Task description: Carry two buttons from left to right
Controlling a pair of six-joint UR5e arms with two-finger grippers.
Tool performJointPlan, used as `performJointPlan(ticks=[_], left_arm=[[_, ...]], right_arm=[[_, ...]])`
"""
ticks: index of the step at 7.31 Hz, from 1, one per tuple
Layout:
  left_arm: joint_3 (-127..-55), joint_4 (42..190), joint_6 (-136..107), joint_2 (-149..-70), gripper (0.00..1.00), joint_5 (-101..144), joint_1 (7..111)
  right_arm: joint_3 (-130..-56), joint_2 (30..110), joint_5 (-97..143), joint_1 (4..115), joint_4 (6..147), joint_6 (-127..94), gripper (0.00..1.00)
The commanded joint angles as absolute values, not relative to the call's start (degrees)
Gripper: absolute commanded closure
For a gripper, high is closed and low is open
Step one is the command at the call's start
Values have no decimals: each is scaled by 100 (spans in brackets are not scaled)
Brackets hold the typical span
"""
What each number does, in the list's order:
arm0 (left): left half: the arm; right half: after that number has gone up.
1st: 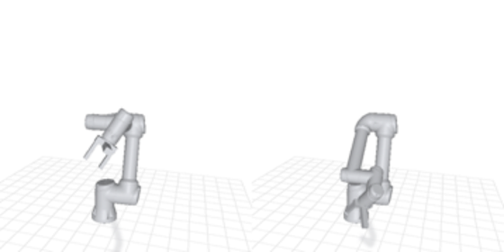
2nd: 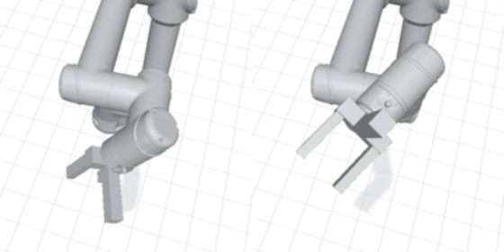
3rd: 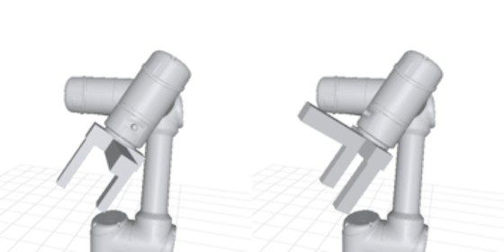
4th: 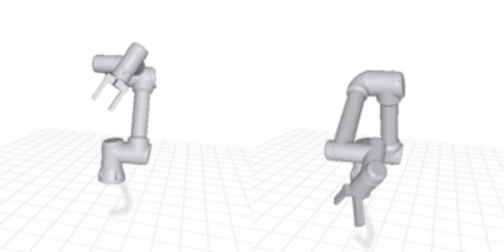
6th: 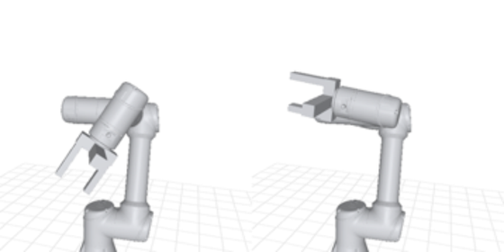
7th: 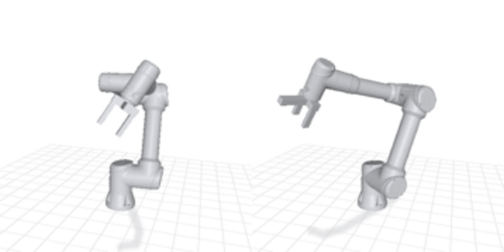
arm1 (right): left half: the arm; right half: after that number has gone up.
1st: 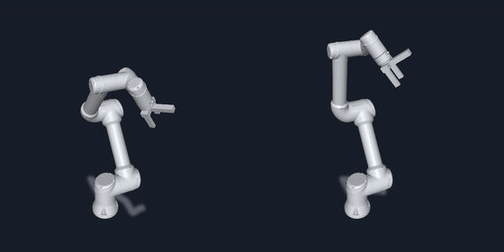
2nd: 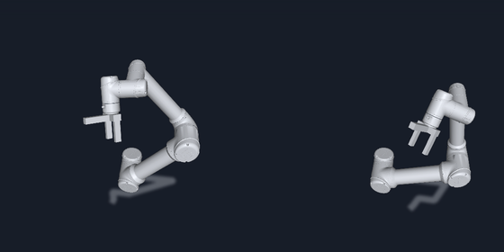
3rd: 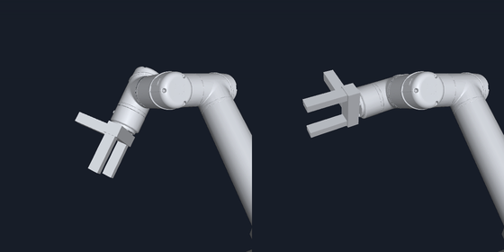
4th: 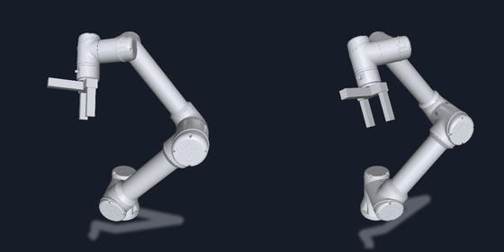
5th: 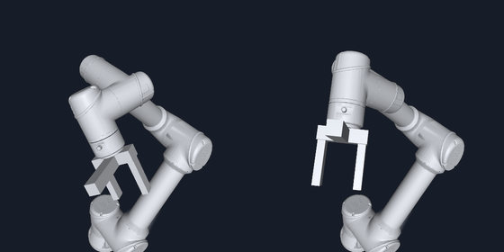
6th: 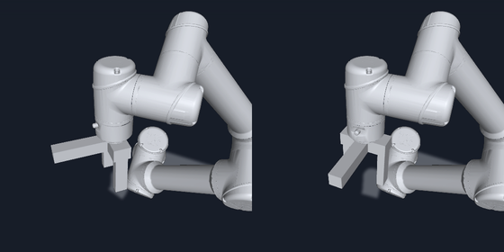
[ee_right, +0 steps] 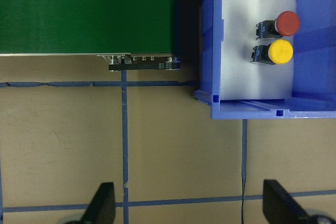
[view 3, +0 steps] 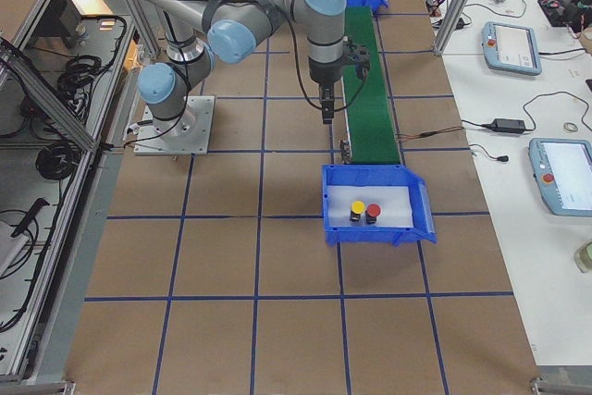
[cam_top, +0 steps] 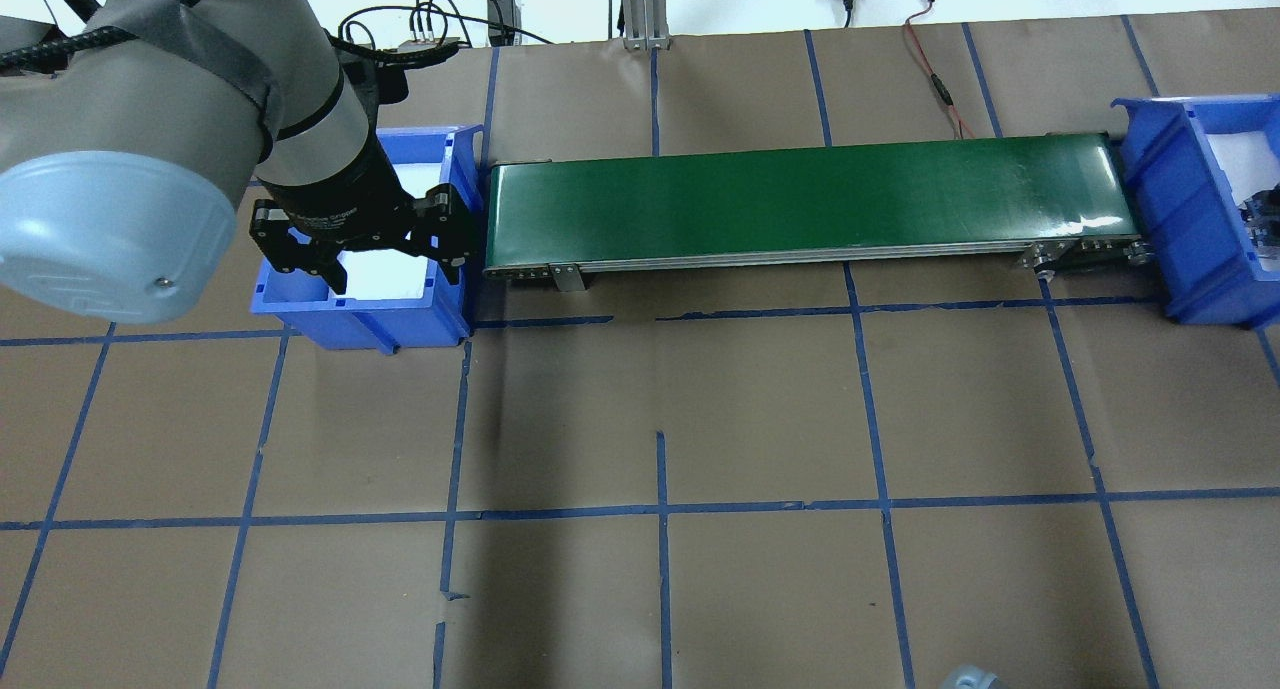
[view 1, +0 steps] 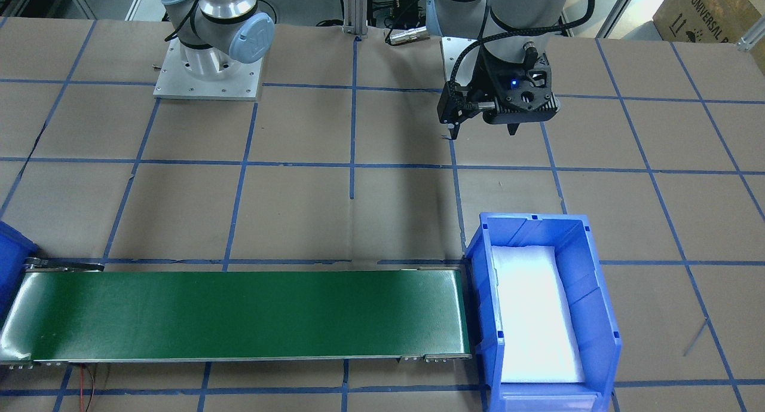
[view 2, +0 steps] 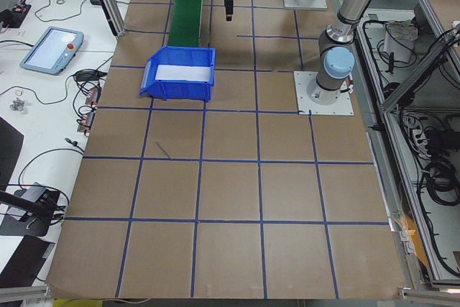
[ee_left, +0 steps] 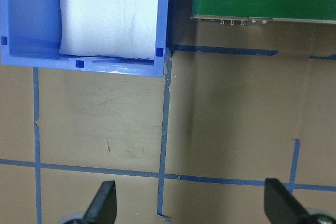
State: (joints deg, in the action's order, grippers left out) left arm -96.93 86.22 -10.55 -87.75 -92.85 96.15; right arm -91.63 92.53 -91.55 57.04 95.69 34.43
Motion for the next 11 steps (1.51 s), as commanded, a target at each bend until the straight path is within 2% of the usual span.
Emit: performJointPlan(ticks=[1,4,8,11], left_arm=[[-9668,8622,-1055,-8763,0,-9290,9615],[-9536,8622,-1037,-8824,0,-9273,9615],[-9255,8543,-914,-8990,0,-9193,9851],[-9097,8411,-766,-8991,0,-9176,9940]], right_arm=[[-9000,9272,-9402,6691,9167,3123,0],[-9044,9036,-9466,8985,9237,1540,0],[-9079,9044,-9134,9245,9141,-207,0],[-9070,9044,-9114,9299,9141,-255,0]])
